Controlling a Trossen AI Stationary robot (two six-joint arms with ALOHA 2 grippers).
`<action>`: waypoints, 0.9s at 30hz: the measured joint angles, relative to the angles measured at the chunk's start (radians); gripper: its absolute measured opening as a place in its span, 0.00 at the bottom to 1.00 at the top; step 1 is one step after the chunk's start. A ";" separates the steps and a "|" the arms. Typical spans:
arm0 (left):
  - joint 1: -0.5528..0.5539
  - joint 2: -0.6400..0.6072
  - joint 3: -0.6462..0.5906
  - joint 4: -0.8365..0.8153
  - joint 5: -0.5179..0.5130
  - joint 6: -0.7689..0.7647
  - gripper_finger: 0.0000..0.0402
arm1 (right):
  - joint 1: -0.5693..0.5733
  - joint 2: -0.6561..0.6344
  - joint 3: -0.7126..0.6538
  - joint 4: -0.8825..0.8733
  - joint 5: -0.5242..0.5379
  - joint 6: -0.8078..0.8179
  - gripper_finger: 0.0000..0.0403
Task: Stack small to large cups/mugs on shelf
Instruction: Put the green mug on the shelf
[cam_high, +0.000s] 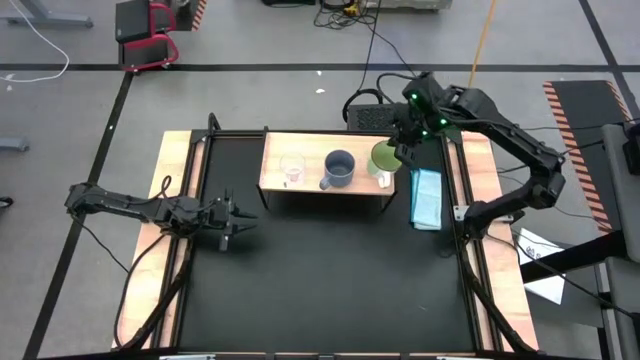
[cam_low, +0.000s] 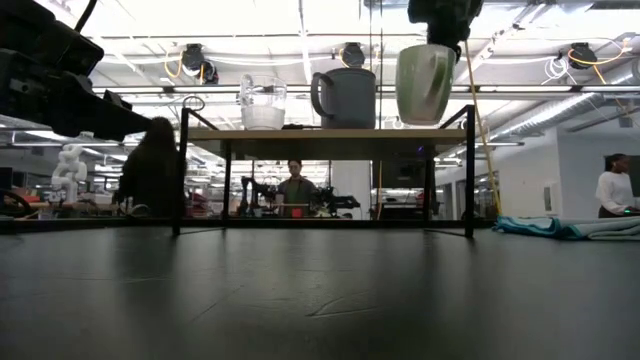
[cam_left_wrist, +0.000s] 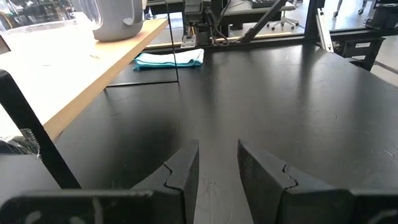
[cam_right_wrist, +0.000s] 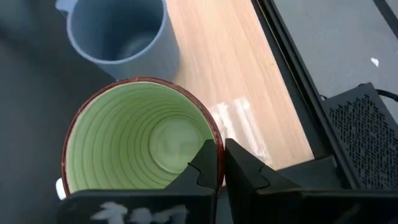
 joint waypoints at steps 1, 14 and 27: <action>0.000 0.000 0.000 0.000 -0.001 0.000 0.28 | -0.002 0.009 0.002 0.000 0.001 -0.001 0.00; 0.000 0.000 0.000 -0.001 -0.002 0.001 0.28 | -0.003 0.085 0.007 -0.002 0.004 -0.035 0.00; -0.001 0.000 0.000 -0.002 -0.003 0.001 0.28 | 0.005 0.107 0.007 0.031 0.003 -0.064 0.00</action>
